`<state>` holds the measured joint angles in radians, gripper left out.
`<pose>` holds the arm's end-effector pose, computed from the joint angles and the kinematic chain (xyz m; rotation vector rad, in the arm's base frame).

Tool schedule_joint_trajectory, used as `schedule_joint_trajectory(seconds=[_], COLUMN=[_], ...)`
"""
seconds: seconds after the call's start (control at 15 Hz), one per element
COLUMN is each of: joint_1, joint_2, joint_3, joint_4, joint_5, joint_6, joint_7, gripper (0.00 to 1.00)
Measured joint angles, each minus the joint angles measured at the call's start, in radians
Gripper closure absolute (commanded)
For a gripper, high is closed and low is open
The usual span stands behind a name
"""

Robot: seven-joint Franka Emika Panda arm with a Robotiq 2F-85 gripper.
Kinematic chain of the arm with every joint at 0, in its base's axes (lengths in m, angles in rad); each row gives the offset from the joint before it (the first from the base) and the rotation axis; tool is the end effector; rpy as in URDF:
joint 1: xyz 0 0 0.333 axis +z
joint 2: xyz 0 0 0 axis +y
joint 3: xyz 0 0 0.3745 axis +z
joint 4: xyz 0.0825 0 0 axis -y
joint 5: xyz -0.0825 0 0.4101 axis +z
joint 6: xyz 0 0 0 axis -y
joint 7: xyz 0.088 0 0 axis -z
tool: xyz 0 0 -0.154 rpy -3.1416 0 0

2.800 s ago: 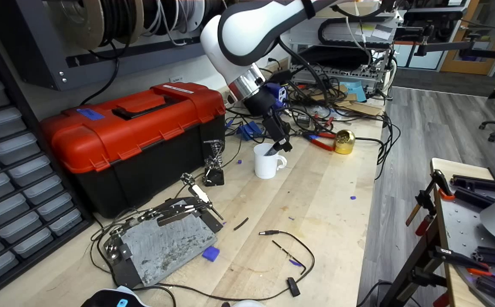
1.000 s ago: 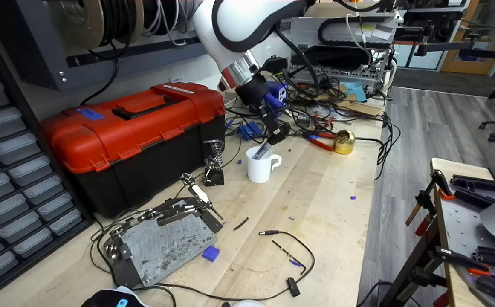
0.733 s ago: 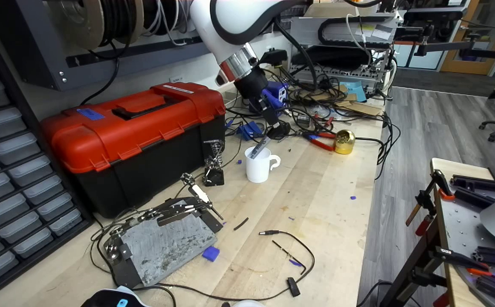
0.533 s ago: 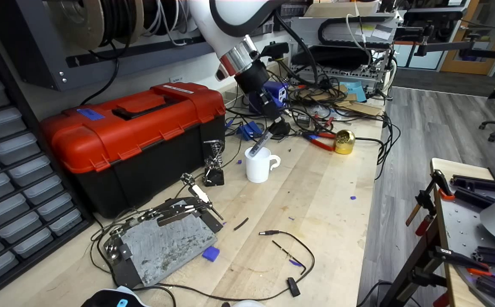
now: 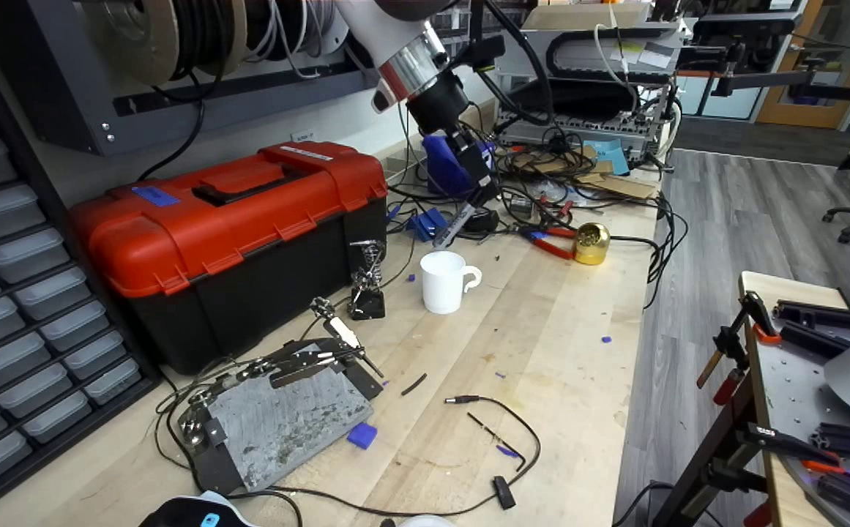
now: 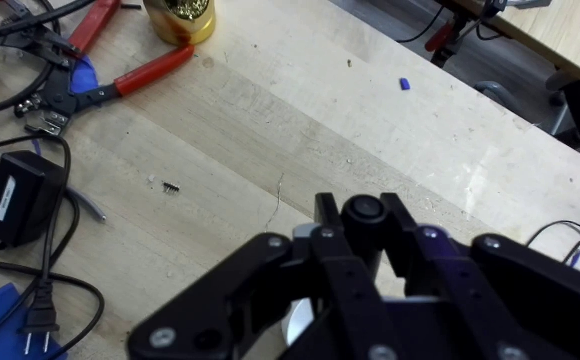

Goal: Take the black marker out of the white mug

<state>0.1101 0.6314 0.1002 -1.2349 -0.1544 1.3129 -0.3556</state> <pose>0.6912 0.1045 0.3708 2.8523 0.8297 -0.8471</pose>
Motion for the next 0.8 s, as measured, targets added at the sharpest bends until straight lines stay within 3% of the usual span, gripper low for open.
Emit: schedule_joint_trajectory(seconds=[0.8], joint_1=[-0.026], joint_2=[-0.080], joint_3=[-0.030], joint_4=[-0.041], joint_5=[-0.039], joint_6=[-0.044], joint_7=[0.017], gripper=[0.94])
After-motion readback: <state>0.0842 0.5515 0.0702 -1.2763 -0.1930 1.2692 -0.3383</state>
